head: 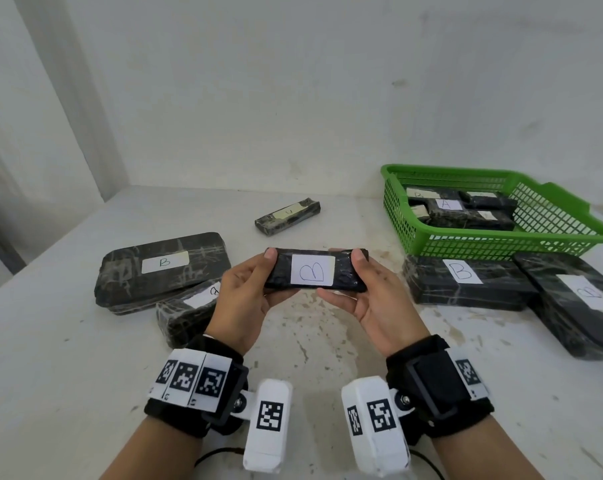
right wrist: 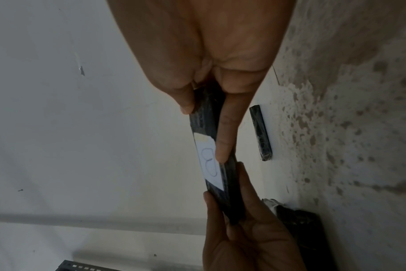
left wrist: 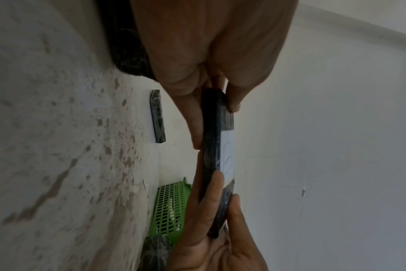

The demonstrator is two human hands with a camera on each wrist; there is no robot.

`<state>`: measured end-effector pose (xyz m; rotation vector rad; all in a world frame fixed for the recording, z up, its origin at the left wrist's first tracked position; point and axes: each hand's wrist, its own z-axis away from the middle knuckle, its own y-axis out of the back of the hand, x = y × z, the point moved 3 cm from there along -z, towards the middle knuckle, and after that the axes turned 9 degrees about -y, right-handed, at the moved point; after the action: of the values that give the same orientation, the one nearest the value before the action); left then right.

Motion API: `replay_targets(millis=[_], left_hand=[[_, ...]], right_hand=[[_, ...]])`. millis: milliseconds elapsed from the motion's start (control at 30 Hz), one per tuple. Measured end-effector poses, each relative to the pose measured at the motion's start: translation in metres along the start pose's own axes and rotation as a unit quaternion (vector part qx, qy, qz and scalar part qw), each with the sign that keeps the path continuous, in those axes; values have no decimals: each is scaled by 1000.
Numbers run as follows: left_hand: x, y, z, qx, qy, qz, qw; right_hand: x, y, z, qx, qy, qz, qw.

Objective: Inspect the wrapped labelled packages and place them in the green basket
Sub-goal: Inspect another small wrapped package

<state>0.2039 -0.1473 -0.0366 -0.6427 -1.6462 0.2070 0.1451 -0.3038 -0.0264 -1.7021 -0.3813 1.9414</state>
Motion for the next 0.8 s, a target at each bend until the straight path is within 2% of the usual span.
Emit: replay_targets(millis=[133,300,567,700,800], left_hand=[[-1,3,0,9,5,-15,1000],[0,-2,3,-28,26,-15,999],[-3,4,1,-5,16,-41,999],[-1,0,2,-28,41,-28,998],[-1,1,2,-22,37,-40,998]], right_hand=[[0,-4,2,-17,-21,2,1000],[0,0,1,7,20,37,999],[3,-2,1,0,5,47,999],[4,3,0,23,42,82,995],[6,4,-2,16,35,80,996]])
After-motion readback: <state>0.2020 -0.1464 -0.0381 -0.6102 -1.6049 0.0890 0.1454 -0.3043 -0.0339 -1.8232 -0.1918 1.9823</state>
